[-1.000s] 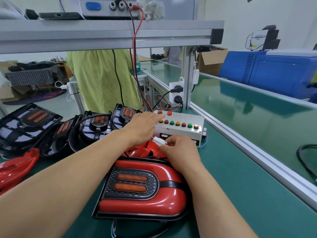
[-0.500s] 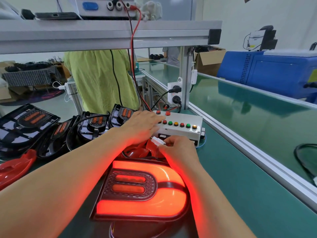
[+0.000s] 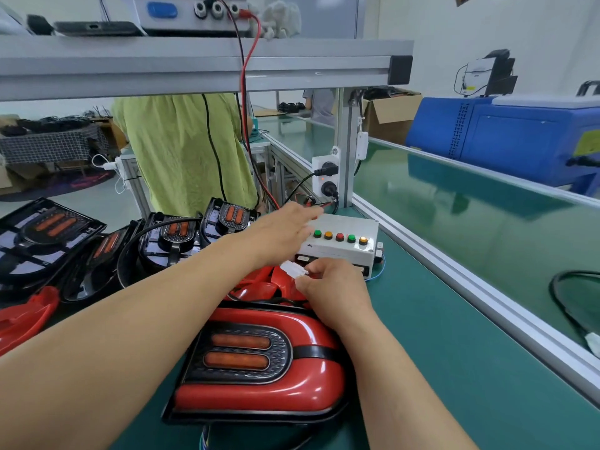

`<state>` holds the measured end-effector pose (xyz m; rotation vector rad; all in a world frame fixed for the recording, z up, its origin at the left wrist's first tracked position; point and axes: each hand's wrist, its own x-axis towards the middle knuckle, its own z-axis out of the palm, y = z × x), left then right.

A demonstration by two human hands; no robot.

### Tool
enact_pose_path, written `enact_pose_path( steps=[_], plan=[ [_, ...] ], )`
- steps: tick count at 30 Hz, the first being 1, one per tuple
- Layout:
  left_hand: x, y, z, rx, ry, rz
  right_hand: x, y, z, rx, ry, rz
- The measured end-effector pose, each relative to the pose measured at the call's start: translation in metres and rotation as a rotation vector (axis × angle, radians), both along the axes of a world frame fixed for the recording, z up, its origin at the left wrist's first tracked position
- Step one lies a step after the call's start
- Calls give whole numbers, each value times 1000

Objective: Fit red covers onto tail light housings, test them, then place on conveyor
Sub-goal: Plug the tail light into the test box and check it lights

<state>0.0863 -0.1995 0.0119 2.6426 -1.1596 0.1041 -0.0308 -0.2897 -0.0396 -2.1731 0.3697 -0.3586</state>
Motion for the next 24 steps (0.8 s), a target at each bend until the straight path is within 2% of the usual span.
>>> enact_pose_path(
  steps=[2,6,11,15,18,21,24],
  plan=[
    [2,5,4,-68,74,43,0,0,0,2,1,2],
    [1,8,4,-41,124,42,1,1,0,-13,5,6],
    [2,6,0,36,71,30,1,0,0,-19,2,8],
    [-2,0,0,263,-83,3,2,-1,-1,-7,1,10],
    [-5,-5,-2,350,-167,-15,3,-1,-3,-11,-6,8],
    [-7,-12,-2,357,-162,-17,4,-1,-4,-14,-12,2],
    [-9,-15,-1,272,-61,16,5,-1,-5,-28,-16,2]
  ],
)
